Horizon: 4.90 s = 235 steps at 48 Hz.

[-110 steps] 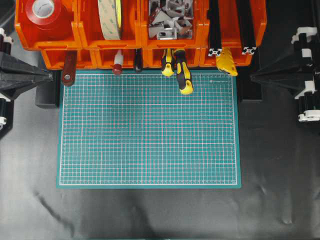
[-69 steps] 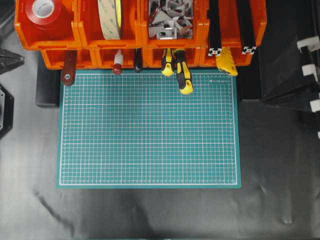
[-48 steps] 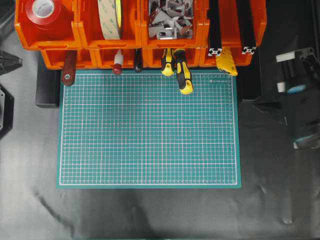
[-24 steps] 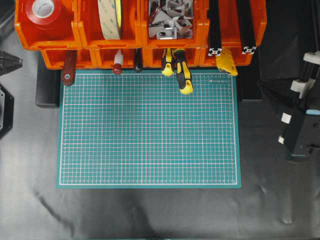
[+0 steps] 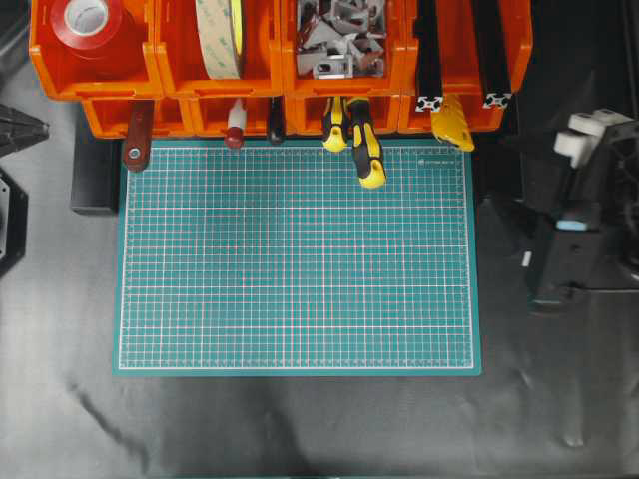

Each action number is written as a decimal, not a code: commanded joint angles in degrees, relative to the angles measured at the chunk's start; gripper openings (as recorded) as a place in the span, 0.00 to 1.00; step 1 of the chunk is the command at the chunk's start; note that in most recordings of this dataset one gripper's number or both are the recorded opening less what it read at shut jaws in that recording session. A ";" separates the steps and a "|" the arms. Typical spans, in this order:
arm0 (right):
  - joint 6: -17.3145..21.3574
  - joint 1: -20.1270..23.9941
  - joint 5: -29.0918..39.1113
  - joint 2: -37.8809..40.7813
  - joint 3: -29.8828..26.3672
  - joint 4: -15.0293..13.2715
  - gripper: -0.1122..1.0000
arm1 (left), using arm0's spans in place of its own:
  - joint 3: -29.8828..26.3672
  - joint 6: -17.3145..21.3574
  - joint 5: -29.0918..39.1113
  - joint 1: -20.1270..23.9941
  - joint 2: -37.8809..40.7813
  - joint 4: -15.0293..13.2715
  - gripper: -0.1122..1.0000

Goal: Pick cutter from container rack with right arm.
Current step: 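Position the open right gripper around the yellow cutter in the rack, then close the right gripper on the yellow cutter and pull it out, then carry the yellow cutter with the right gripper over the mat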

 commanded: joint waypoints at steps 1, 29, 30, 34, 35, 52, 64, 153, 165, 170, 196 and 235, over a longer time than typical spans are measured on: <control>1.32 -0.97 -2.02 1.67 0.00 -1.93 0.85 | -1.32 -0.26 0.09 -0.09 0.62 0.18 0.11; 4.22 -6.33 -5.36 8.00 1.32 -9.40 0.79 | -1.14 -1.76 2.72 -0.35 0.79 0.18 0.11; 4.22 -6.42 -5.10 8.09 1.32 -9.76 0.79 | -1.05 -1.93 2.72 -0.44 0.79 0.18 0.11; 4.22 -6.86 -4.39 8.53 1.49 -10.28 0.79 | -0.88 -2.20 2.81 -0.53 0.70 0.18 0.11; 4.22 -6.94 -4.39 8.61 1.58 -10.37 0.79 | -0.79 -2.20 2.81 -0.53 0.70 0.18 0.11; 4.22 -9.05 -4.75 8.79 1.67 -10.55 0.77 | -0.26 -2.37 2.99 -1.85 0.79 0.18 0.11; 4.22 -9.67 -5.27 9.40 1.76 -10.55 0.76 | -0.44 -2.37 2.64 -2.29 0.62 0.18 0.11; 9.58 17.67 17.05 12.74 -22.68 -10.81 0.35 | -2.37 -2.46 7.03 -3.16 -3.34 0.18 0.11; 8.26 17.84 8.53 18.19 -27.33 -10.90 0.35 | -2.46 -2.81 7.21 -3.08 -3.43 0.18 0.11; 8.17 16.79 4.04 20.48 -27.51 -11.25 0.35 | -2.46 -3.78 7.29 -3.08 -3.43 0.18 0.11; 8.09 3.08 -27.77 30.41 -22.06 -19.42 0.35 | -2.46 -6.33 6.77 -3.16 -3.52 0.18 0.11; 8.35 -12.30 -46.67 35.24 -15.38 -26.46 0.35 | -1.93 -7.47 6.77 -2.20 -2.99 0.18 0.11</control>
